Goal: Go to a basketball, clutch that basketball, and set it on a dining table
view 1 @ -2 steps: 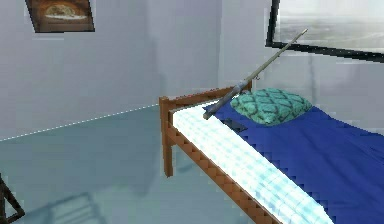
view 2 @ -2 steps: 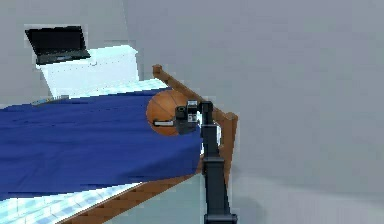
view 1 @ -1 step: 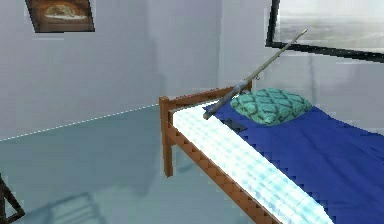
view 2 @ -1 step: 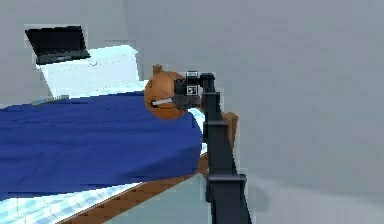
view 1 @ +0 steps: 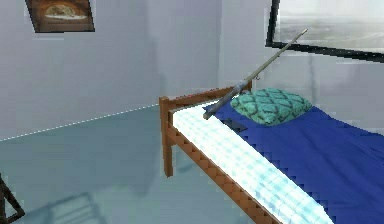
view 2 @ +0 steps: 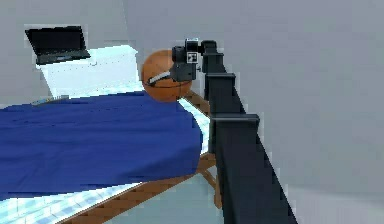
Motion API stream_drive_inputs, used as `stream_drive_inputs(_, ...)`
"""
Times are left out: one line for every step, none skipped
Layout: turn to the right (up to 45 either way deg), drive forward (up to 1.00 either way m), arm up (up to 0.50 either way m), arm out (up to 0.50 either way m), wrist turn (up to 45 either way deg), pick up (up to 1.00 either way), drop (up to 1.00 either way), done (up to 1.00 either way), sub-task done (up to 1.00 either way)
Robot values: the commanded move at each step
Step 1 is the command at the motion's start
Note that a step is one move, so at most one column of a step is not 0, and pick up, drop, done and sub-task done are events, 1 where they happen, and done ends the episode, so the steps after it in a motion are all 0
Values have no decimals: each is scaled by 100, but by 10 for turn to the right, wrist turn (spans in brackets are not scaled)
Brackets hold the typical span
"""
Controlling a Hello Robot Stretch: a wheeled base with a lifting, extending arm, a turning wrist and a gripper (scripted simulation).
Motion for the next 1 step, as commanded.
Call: stream_drive_inputs(0, 0, 0, 0, -450, 0, 0, 0, 0)
